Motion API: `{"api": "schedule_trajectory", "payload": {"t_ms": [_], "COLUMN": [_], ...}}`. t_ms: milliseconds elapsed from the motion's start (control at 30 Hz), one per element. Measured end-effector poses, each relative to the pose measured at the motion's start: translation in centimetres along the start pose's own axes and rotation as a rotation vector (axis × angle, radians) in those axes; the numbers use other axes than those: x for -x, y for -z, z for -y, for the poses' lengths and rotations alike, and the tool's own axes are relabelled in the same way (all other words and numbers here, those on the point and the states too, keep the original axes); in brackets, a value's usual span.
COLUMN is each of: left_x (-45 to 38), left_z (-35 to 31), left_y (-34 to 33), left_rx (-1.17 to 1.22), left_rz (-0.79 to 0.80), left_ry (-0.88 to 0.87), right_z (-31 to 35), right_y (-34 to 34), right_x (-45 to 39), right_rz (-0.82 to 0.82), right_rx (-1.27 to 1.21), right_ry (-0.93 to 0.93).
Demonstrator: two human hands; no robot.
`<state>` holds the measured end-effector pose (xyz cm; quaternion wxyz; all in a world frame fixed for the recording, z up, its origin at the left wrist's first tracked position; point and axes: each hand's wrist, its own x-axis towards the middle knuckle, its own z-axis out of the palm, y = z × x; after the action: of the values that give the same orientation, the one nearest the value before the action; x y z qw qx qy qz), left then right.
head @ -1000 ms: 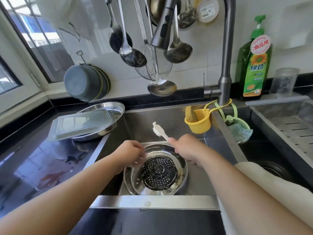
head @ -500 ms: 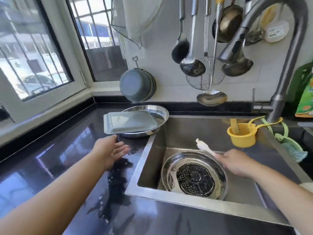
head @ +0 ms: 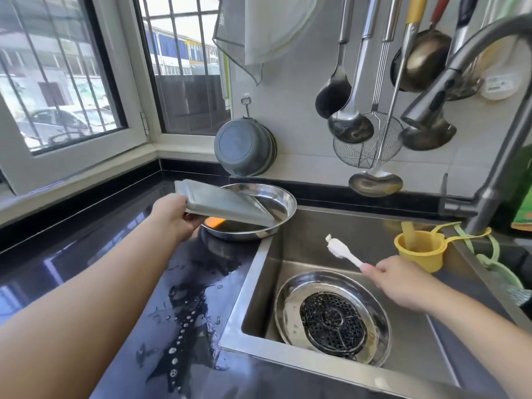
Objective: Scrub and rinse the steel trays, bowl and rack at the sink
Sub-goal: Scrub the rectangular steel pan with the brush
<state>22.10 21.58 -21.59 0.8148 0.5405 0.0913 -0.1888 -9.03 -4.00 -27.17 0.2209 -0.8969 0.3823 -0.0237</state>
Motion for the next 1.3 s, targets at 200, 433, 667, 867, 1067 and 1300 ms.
{"api": "schedule_trajectory", "payload": {"t_ms": [200,433,667,867,1067,1300], "left_x": [4.5,12.4,15.3,12.0,10.9,10.9], "left_z": [-0.2,-0.7,7.9,16.2,17.7,17.6], "left_y": [0.8,-1.6,-6.7,-9.4,-8.6,-9.2], "left_rx": [0.097,0.087,-0.384,-0.564,-0.233,-0.136], "left_rz": [0.004,0.160,0.348,0.347,0.450,0.545], "left_ry": [-0.060,-0.063,-0.129,-0.177,0.058,0.133], "right_z": [-1.3,-3.5,-7.2,-5.7,-2.6,-2.7], "right_y": [1.4,5.2,7.3,5.9,3.8,1.4], "right_x": [1.8,4.3,5.9,4.2,1.1,1.3], "right_rz": [-0.061,-0.142,-0.192,-0.150,-0.087,-0.174], "right_rx": [-0.253,-0.360,-0.417,-0.413,-0.413,-0.235], "right_ry": [-0.102,-0.133,-0.265,-0.188,-0.046,0.231]}}
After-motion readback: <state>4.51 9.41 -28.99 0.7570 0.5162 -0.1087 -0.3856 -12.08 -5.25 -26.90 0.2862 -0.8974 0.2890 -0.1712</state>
